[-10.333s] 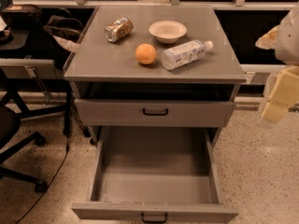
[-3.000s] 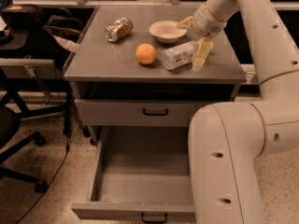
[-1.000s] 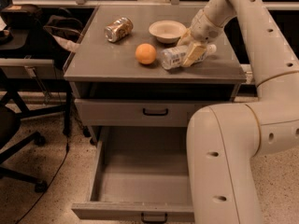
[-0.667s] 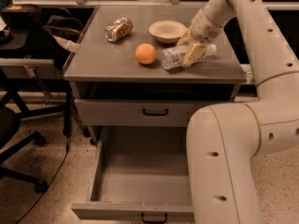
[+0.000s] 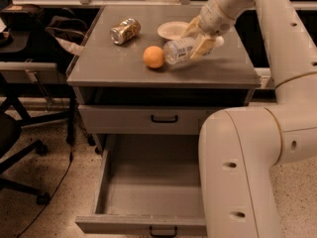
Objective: Place blue plastic bottle into middle drawer
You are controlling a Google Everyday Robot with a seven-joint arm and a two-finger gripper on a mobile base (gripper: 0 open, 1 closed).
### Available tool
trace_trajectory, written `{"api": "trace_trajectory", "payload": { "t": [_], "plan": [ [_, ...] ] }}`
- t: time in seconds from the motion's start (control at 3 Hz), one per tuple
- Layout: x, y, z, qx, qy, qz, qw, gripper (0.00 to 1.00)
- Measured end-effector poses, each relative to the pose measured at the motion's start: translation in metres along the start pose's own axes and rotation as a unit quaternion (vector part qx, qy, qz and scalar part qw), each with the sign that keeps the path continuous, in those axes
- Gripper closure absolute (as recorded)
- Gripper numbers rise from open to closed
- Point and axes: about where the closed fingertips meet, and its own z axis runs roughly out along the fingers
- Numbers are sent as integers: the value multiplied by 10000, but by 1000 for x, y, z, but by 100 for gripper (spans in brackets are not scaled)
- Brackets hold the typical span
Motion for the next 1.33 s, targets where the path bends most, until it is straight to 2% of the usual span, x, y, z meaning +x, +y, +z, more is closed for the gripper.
{"api": "trace_trajectory", "payload": {
  "t": [0.33, 0.67, 1.0, 1.33],
  "plan": [
    [-20, 2, -16, -13, -85, -519, 9986, 100],
    [-42, 7, -32, -41, -234, -1172, 9928, 100],
    [-51, 22, -49, -15, -520, -1595, 9858, 100],
    [-53, 41, -68, 115, -820, -1625, 9832, 100]
  ]
}}
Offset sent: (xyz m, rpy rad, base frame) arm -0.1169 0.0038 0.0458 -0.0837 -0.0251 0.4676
